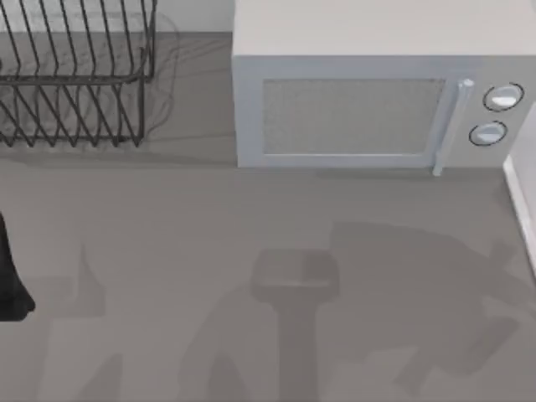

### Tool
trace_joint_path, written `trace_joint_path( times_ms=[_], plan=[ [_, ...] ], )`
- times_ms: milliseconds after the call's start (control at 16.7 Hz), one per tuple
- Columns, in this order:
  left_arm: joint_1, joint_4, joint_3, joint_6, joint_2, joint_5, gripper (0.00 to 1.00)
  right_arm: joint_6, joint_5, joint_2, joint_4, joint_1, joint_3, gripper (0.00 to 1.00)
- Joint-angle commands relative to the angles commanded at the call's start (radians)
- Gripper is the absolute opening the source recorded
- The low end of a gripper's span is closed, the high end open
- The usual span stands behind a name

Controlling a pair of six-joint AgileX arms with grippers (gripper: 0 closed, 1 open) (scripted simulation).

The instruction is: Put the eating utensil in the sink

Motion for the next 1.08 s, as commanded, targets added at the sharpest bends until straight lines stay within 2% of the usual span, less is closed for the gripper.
trace_joint_path(
  times_ms=[420,660,900,1080],
  plan=[
    [0.0,0.0,0.0,0.0,0.0,0.0,1.0,0.011,0.001,0.544,-0.216,0.007,0.773,0.0],
    [0.0,0.0,0.0,0.0,0.0,0.0,1.0,0.031,0.002,0.798,-0.301,0.012,1.144,0.0],
    [0.0,0.0,0.0,0.0,0.0,0.0,1.0,0.053,0.003,0.96,-0.344,0.016,1.386,0.0],
    [0.0,0.0,0.0,0.0,0.0,0.0,1.0,0.061,0.003,1.009,-0.356,0.018,1.458,0.0]
  ],
)
